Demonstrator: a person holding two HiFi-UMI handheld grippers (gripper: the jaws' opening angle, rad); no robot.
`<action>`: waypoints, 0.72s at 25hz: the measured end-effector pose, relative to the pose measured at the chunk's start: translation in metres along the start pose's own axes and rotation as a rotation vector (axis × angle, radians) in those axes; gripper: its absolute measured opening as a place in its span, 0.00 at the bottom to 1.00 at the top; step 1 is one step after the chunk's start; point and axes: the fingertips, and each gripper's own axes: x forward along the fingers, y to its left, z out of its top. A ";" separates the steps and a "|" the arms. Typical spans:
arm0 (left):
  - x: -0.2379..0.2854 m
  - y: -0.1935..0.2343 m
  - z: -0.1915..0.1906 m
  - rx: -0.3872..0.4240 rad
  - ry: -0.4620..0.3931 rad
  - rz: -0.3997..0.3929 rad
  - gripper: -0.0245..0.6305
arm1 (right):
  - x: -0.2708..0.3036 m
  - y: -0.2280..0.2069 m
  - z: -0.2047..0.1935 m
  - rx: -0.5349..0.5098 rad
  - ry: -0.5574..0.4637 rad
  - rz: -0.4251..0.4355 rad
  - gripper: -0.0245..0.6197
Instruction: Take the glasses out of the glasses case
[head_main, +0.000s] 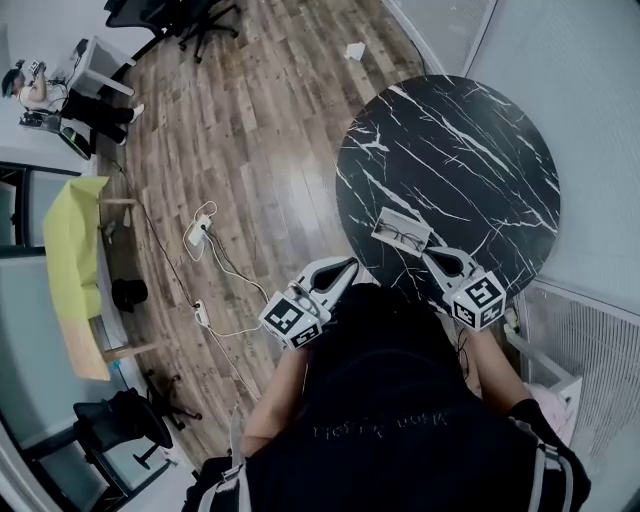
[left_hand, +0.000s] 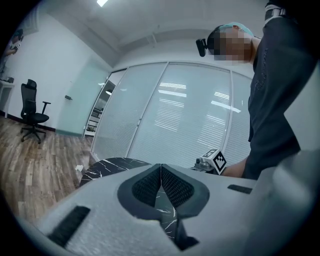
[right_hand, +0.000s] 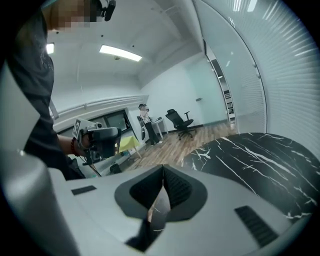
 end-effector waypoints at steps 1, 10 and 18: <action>0.002 0.002 -0.003 -0.001 0.006 -0.008 0.07 | 0.004 -0.002 -0.002 -0.018 0.019 -0.006 0.09; -0.006 0.019 -0.033 -0.027 0.058 -0.015 0.07 | 0.029 -0.020 -0.040 -0.156 0.206 -0.046 0.09; -0.005 0.030 -0.040 -0.048 0.052 0.017 0.07 | 0.056 -0.026 -0.064 -0.247 0.335 -0.008 0.09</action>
